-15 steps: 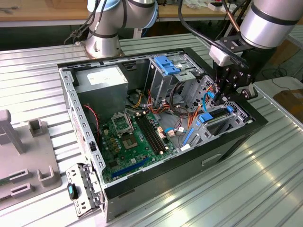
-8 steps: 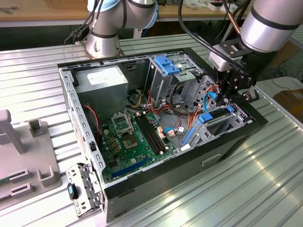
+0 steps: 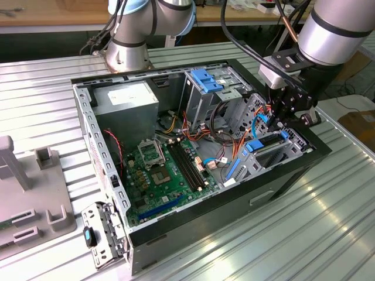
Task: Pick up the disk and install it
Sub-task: 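Insert the first disk wire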
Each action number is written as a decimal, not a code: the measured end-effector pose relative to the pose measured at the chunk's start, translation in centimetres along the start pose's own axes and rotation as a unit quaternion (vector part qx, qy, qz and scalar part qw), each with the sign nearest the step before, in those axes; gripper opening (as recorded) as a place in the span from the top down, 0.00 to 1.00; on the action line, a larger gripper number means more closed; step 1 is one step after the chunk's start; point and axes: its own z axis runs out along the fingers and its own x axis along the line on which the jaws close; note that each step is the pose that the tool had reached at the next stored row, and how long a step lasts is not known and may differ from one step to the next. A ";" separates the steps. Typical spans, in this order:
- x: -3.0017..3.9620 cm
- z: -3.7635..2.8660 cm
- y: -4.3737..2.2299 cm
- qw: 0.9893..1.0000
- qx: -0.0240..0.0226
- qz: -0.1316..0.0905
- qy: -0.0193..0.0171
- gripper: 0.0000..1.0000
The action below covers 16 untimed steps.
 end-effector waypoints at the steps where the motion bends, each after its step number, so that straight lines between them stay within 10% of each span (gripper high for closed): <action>1: 0.00 0.00 0.00 1.000 0.000 0.000 0.000 0.84; 9: 0.21 0.01 0.03 1.000 0.001 0.000 0.000 0.84; 12: 0.45 0.34 0.40 1.000 0.013 -0.001 -0.001 0.84; 16: 0.68 0.46 0.54 1.000 0.013 -0.001 -0.001 0.84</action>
